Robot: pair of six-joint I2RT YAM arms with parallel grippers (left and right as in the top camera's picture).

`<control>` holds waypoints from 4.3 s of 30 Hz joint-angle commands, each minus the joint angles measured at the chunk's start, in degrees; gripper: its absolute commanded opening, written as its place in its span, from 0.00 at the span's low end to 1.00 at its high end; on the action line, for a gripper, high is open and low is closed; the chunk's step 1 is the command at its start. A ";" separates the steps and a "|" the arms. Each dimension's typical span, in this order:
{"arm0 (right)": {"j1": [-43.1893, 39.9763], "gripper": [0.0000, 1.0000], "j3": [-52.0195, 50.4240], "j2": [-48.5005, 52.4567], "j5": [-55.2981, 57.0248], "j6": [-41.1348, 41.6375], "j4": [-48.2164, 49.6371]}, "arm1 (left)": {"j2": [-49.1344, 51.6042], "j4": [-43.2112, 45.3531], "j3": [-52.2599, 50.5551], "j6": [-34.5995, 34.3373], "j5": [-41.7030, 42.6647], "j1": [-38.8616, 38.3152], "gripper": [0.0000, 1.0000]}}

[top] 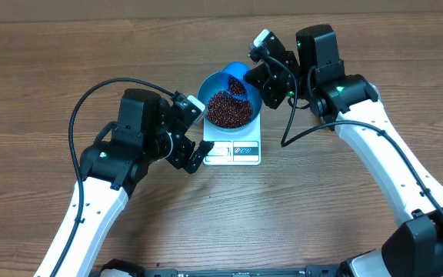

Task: Scoop item into bowl and weigh 150g on scale
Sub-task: 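Tilt the scoop with the right gripper to pour beans slowly into the bowl, then tip the scoop further with the right gripper, then raise it above the bowl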

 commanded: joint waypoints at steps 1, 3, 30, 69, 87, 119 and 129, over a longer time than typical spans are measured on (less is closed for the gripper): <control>0.33 0.04 1.84 -2.16 0.17 -0.24 0.26 | 0.35 0.20 -0.55 0.87 1.01 0.24 1.00; 0.33 0.04 1.84 -2.16 0.17 -0.22 0.26 | 0.35 0.20 -0.55 0.87 1.01 0.24 1.00; 0.31 0.04 1.84 -2.14 0.20 -5.51 0.44 | 0.35 0.20 -0.55 0.87 1.01 0.24 1.00; 0.31 0.04 1.84 -2.05 0.17 -7.69 0.48 | 0.35 0.20 -0.55 0.87 1.01 0.24 1.00; 0.31 0.04 1.84 -2.05 0.17 -7.69 0.07 | 0.35 0.20 -0.55 0.87 1.01 0.24 1.00; -2.43 0.04 1.86 -2.08 -0.13 37.75 4.20 | 0.35 0.20 -0.55 0.87 1.01 0.24 0.99; -8.87 0.04 1.86 -2.29 -7.23 41.88 4.46 | 0.35 0.20 -0.55 0.87 1.01 0.24 1.00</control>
